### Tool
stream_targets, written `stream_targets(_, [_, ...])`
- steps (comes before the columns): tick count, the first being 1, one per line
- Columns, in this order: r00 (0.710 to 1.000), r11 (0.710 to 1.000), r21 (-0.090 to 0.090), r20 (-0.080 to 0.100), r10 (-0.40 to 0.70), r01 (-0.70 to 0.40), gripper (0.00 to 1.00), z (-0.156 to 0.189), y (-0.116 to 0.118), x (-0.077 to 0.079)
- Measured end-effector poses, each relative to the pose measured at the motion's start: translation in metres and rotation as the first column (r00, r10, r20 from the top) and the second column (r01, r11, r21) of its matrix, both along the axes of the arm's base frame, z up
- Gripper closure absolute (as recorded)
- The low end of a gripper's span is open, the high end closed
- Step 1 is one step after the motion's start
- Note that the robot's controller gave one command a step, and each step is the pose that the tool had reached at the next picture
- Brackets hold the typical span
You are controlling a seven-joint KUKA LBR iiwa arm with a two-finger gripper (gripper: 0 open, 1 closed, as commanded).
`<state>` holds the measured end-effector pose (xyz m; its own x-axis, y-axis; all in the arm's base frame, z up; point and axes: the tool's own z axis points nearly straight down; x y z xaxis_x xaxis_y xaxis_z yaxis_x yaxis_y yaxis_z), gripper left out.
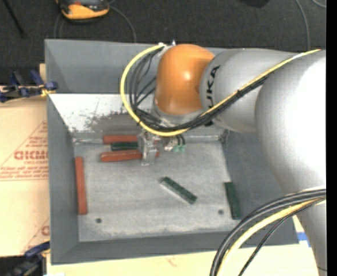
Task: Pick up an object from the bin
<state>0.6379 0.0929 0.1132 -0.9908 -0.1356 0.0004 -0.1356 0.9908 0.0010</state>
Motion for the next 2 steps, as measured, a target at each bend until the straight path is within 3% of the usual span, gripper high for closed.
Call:
stream_targets(1, [1.000, 1.000, -0.004, 0.010, 0.009, -0.009, 1.00, 0.023, 0.016, 0.005])
stream_targets(2, [1.000, 1.000, -0.002, 0.005, 0.026, -0.026, 1.00, 0.124, -0.031, 0.001])
